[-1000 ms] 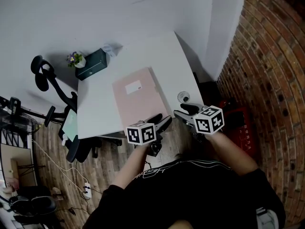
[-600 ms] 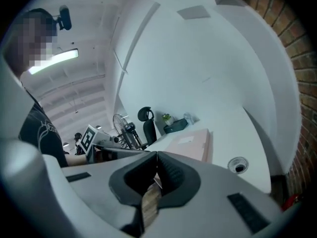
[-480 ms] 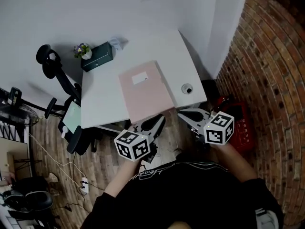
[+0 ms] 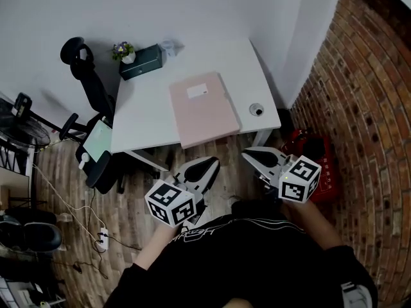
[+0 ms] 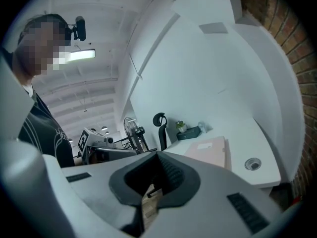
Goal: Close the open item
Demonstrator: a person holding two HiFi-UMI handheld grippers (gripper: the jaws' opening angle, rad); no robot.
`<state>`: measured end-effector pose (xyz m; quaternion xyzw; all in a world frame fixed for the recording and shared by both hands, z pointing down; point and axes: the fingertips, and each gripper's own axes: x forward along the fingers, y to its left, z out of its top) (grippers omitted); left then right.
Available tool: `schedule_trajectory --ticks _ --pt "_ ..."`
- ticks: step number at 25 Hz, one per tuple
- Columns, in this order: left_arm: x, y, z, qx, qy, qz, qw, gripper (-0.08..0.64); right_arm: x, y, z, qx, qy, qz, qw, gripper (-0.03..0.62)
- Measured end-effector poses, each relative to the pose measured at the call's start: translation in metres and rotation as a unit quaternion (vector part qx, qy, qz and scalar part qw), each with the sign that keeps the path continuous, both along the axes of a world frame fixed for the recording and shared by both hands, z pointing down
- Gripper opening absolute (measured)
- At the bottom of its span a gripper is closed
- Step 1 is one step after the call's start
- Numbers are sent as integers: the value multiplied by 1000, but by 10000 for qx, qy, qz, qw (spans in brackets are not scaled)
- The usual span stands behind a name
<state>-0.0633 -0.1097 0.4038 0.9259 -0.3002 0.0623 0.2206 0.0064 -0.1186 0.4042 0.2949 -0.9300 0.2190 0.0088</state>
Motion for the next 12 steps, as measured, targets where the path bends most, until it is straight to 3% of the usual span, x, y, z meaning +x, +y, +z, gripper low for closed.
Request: schedule_trajectory --ticks 12 --pt "-6 2 1 54 -273 -386 9989 44 5 6 -2 14 0 -162 9999 2"
